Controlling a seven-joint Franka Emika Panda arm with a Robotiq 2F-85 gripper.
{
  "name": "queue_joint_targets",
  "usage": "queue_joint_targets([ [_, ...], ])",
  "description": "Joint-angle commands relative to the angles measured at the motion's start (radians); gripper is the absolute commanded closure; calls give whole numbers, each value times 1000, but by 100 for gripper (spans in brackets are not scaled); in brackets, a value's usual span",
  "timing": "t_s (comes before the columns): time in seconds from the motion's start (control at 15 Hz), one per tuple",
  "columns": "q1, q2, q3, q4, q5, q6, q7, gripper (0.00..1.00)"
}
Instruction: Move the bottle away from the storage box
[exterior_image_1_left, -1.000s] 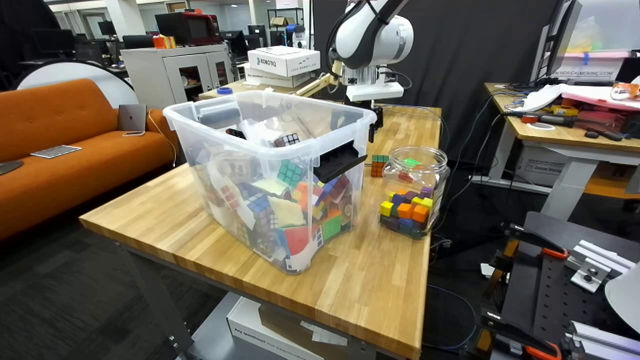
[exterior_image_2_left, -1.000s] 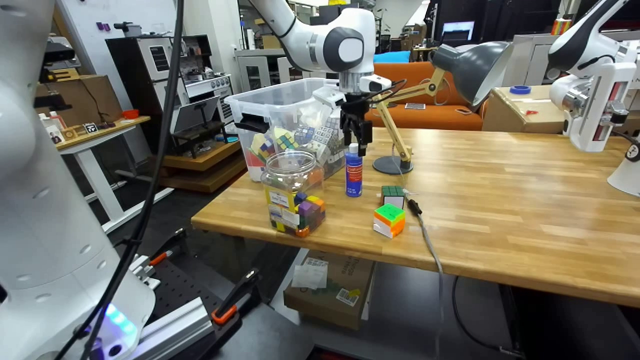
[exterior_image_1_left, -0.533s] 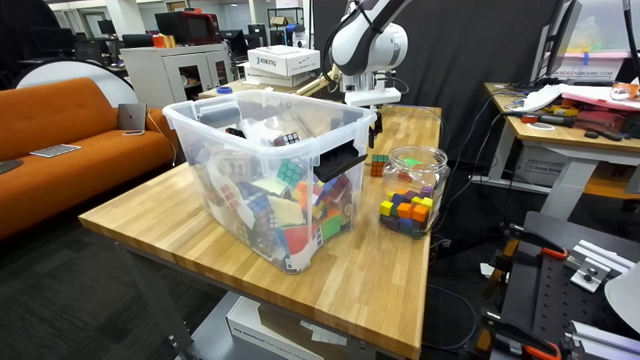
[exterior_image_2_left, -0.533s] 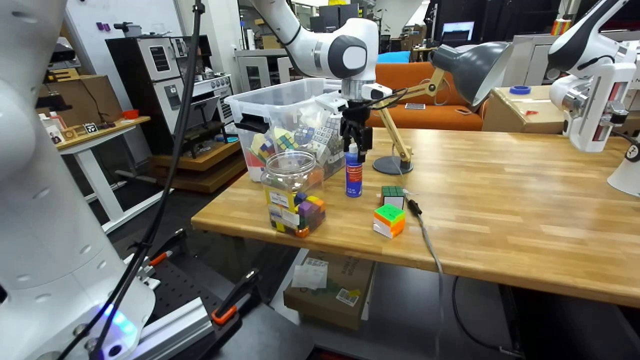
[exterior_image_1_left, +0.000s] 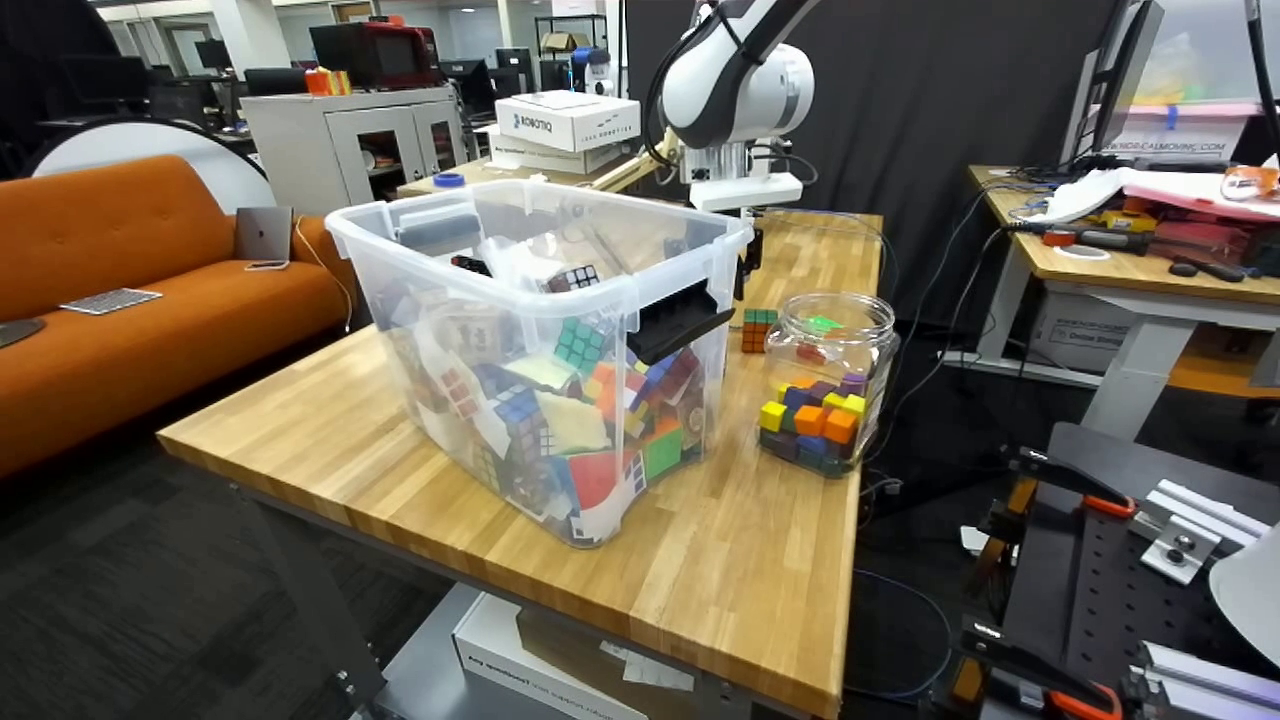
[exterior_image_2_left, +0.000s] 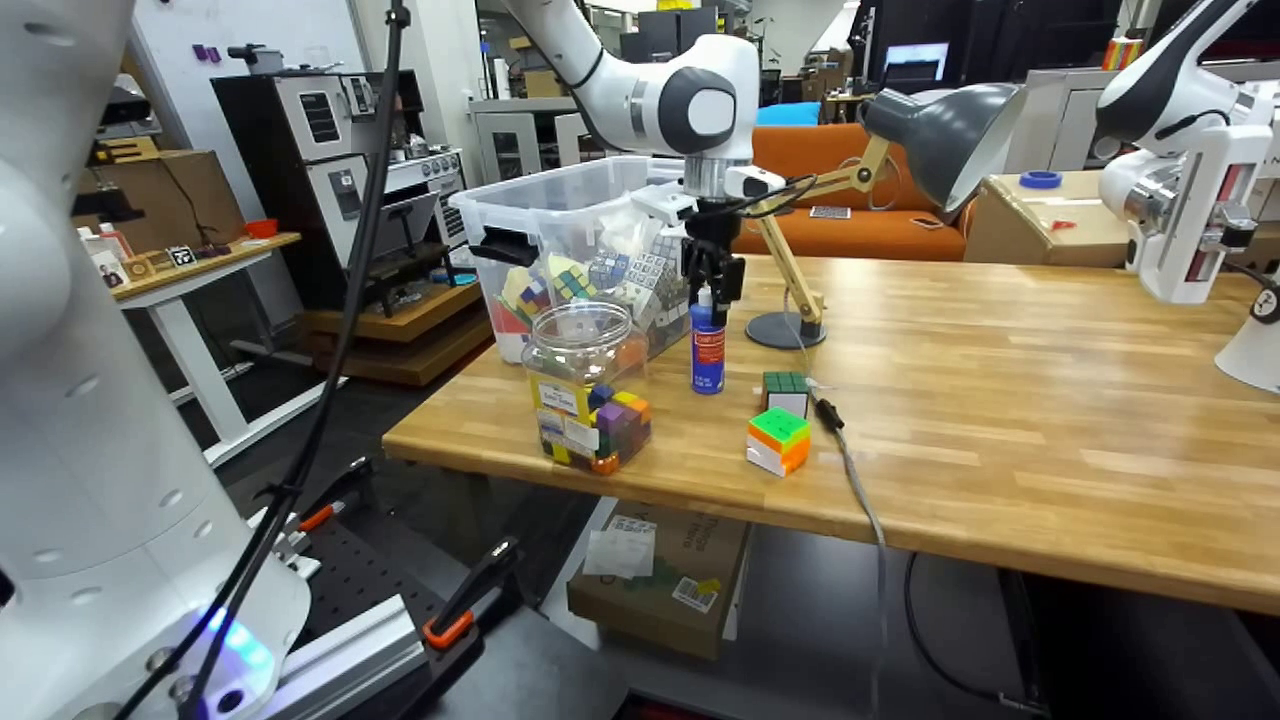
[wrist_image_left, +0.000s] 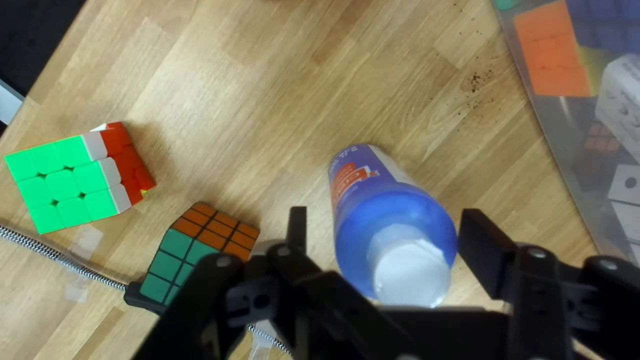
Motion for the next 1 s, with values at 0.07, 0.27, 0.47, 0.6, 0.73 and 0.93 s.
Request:
queue_joint_targets([
  [0.07, 4, 41, -4, 74, 20, -41, -29, 59],
  [0.27, 3, 56, -4, 91, 22, -51, -26, 70],
  [0.47, 2, 58, -10, 100, 20, -65, -18, 70],
  [0.6, 3, 45, -15, 91, 18, -55, -16, 70],
  [0.73, 0, 20, -20, 71, 20, -43, -16, 70],
  [0.93, -6, -28, -35, 37, 25, -25, -9, 70],
])
